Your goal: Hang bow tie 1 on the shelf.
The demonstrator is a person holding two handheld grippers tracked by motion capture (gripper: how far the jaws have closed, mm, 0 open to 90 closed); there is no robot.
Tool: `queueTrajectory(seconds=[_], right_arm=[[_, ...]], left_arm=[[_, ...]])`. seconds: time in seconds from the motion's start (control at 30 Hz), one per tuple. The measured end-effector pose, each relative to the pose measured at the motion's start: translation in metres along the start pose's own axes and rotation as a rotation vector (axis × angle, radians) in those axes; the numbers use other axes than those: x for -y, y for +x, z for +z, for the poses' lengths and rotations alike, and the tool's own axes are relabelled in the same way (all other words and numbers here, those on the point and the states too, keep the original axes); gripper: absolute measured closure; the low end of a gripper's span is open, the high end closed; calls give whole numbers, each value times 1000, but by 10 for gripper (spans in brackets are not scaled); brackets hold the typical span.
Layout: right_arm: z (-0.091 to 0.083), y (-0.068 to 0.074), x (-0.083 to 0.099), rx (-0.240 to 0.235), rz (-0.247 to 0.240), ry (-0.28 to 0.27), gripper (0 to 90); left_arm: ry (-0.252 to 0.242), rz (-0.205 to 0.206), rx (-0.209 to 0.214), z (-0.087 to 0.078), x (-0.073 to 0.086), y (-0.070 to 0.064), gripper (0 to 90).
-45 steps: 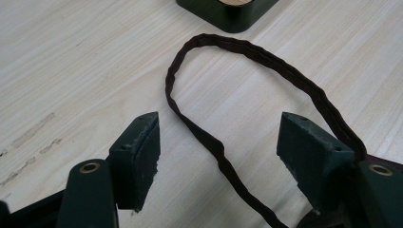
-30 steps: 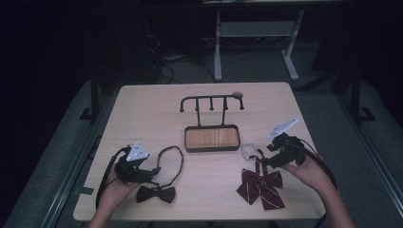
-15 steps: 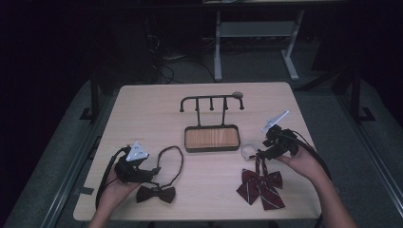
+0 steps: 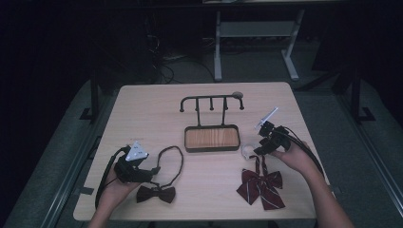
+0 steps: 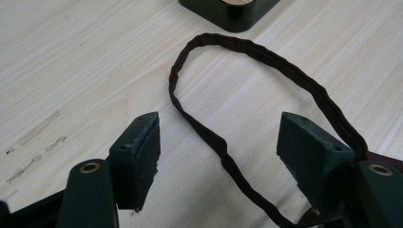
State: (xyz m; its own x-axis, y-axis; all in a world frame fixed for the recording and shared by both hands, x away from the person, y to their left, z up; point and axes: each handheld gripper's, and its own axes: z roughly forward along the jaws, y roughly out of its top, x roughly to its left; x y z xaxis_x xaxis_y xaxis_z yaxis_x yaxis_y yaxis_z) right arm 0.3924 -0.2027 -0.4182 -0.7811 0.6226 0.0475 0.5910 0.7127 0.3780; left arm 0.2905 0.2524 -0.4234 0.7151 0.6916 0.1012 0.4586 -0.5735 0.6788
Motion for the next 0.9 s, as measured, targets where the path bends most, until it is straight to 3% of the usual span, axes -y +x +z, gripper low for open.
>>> queueTrajectory(seconds=[0.4,0.57,0.9], right_arm=[[16,-5,-4,36,12,78,624],[21,-7,-4,31,17,105,679],[25,-5,-6,44,3,126,792]], left_arm=[[-1,0,1,1,0,-1,317],[4,-1,0,1,0,0,318],[0,6,2,1,-1,-1,318]])
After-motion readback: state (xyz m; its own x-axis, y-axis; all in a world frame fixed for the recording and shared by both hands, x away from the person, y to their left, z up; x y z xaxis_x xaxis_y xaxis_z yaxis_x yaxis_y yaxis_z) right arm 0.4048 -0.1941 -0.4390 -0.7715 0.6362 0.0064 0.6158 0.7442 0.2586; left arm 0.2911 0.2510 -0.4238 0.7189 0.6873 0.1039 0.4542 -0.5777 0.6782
